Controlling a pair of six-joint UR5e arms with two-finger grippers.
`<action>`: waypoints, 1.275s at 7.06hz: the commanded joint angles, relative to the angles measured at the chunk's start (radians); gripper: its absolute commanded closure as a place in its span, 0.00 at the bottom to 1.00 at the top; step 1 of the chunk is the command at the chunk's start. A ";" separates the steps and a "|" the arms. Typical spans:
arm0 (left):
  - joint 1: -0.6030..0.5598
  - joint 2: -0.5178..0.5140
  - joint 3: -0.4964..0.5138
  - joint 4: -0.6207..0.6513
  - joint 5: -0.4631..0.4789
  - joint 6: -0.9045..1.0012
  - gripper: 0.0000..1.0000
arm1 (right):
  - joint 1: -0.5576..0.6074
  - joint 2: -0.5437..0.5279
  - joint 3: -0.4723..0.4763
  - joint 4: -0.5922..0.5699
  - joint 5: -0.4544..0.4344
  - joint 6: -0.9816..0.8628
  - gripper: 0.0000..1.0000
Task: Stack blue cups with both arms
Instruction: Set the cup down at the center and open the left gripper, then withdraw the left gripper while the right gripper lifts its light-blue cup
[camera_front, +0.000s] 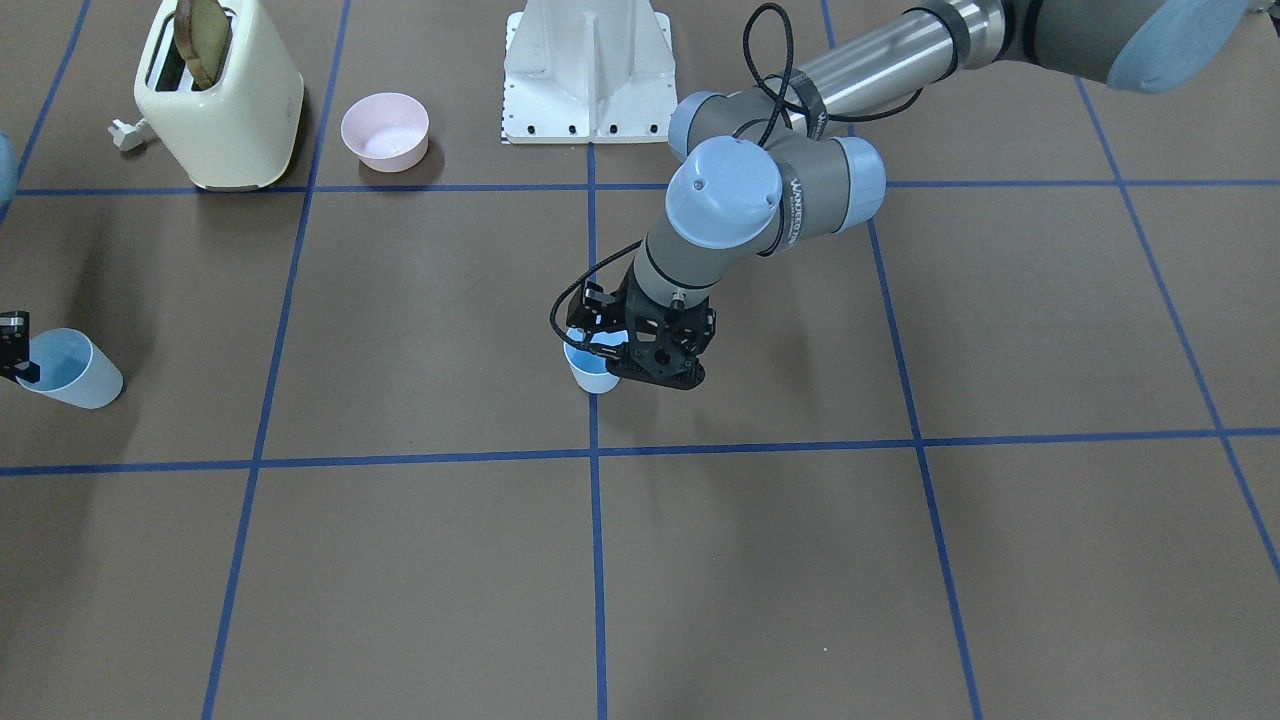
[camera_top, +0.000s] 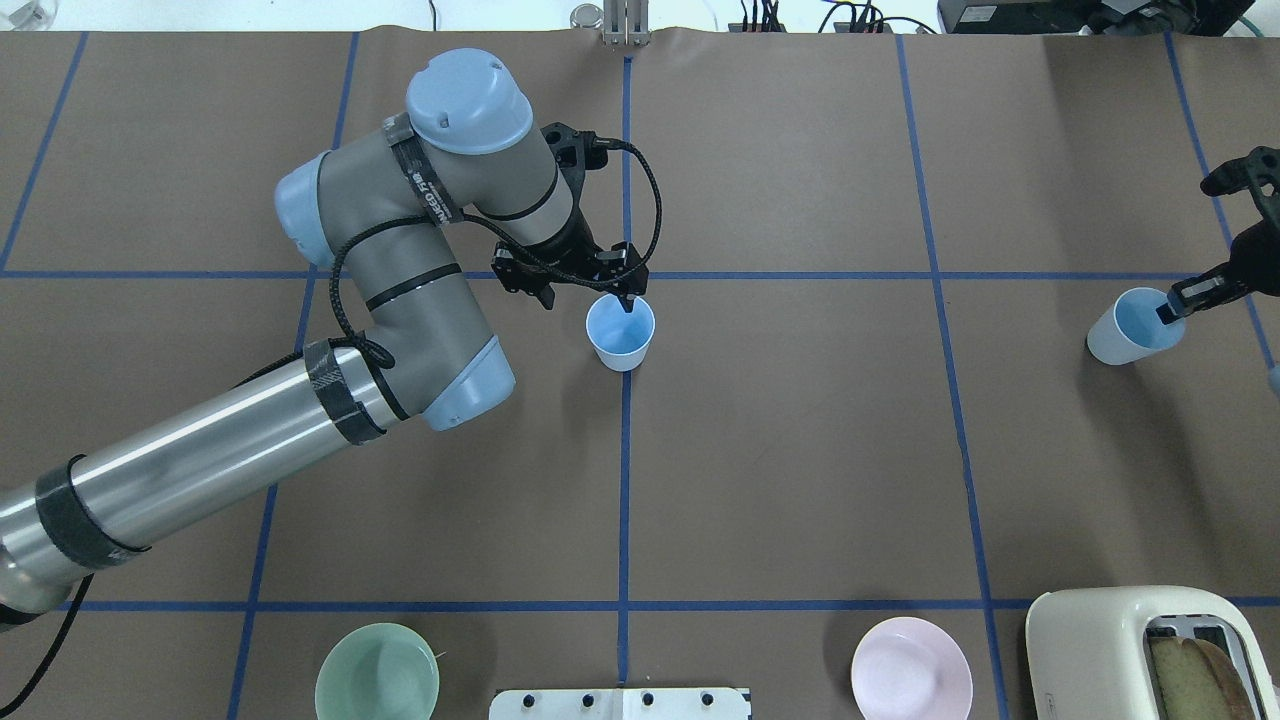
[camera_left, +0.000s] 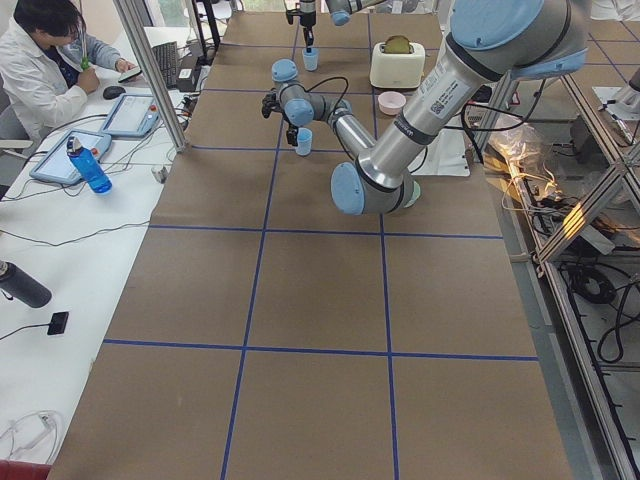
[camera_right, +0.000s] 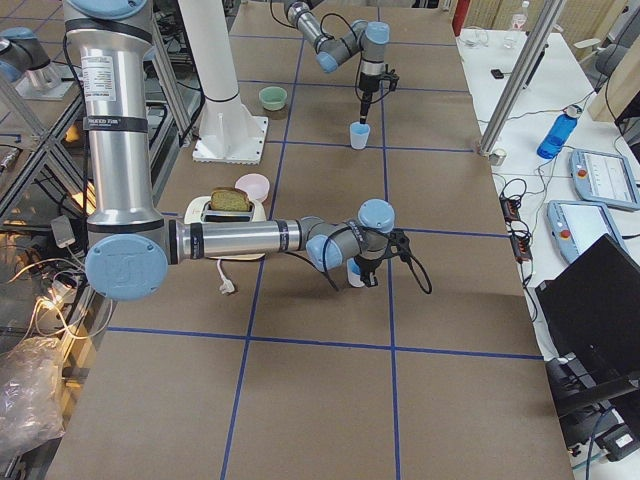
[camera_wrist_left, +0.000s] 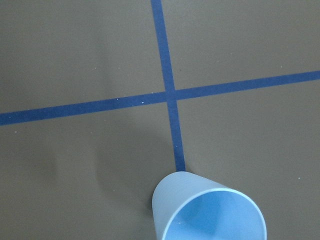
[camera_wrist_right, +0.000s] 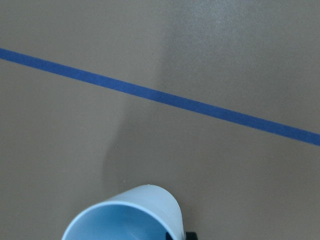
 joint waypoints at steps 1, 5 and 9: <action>-0.049 0.048 -0.057 0.006 -0.047 0.018 0.03 | 0.001 0.008 0.005 -0.004 0.002 0.000 0.86; -0.239 0.194 -0.118 0.009 -0.214 0.183 0.03 | 0.022 0.093 0.040 -0.116 0.016 0.004 0.86; -0.449 0.288 -0.170 0.284 -0.235 0.656 0.02 | -0.004 0.301 0.275 -0.594 0.017 0.074 0.86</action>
